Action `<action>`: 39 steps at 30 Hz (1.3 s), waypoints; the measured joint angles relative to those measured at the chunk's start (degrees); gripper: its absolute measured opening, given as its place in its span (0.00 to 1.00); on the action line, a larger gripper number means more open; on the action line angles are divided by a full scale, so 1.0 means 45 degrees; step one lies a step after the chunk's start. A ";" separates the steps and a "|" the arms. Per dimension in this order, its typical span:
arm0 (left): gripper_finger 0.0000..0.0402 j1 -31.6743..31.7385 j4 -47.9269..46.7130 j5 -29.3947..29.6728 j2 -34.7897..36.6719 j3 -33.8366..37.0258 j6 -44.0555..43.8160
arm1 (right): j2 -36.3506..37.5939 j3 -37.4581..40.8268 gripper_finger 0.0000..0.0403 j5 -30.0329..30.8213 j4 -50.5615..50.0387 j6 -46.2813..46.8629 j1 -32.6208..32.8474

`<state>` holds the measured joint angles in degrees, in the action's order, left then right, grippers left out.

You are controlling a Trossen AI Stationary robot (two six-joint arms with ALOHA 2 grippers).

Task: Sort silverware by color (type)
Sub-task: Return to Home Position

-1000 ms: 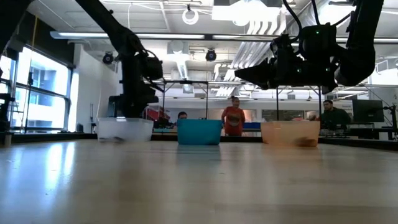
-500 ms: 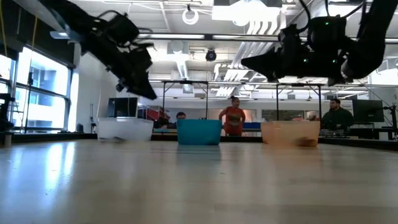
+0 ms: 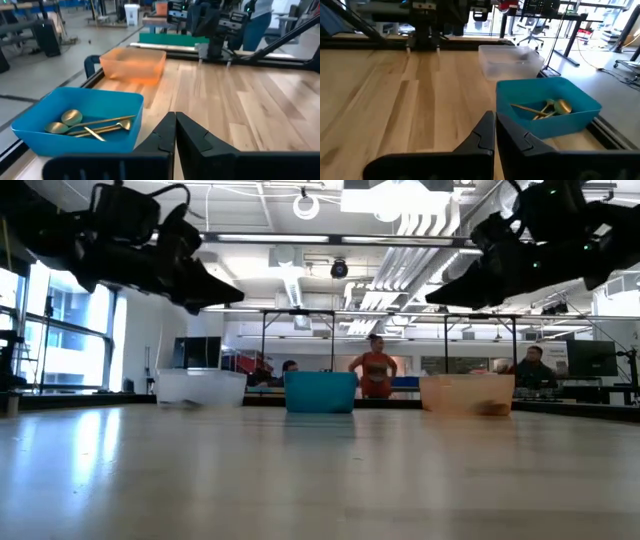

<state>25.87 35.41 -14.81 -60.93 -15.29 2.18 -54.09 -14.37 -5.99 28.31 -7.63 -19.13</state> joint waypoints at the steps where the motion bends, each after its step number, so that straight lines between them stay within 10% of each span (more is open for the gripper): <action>1: 0.00 -0.0056 0.0192 0.0004 0.0185 0.0208 -0.0005 | 0.0386 0.0019 0.00 0.0040 -0.0312 0.0018 0.0004; 18: 0.00 -0.0142 0.2482 -0.0004 0.0866 0.1402 0.0011 | 0.5122 0.3053 0.00 0.1671 0.0406 0.0734 0.0621; 31: 0.00 -0.0443 0.4994 -0.0007 0.1451 0.3213 -0.0635 | 0.9616 0.3065 0.00 0.2187 -0.3326 0.0280 0.0587; 39: 0.00 -0.0468 0.2797 0.0917 0.3455 0.3259 -0.0255 | 1.1801 0.3070 0.00 0.2417 -0.5603 0.0402 0.0587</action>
<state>23.77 47.99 -10.69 -45.39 -0.63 1.04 -0.99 -0.56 4.89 3.10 -5.82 -16.49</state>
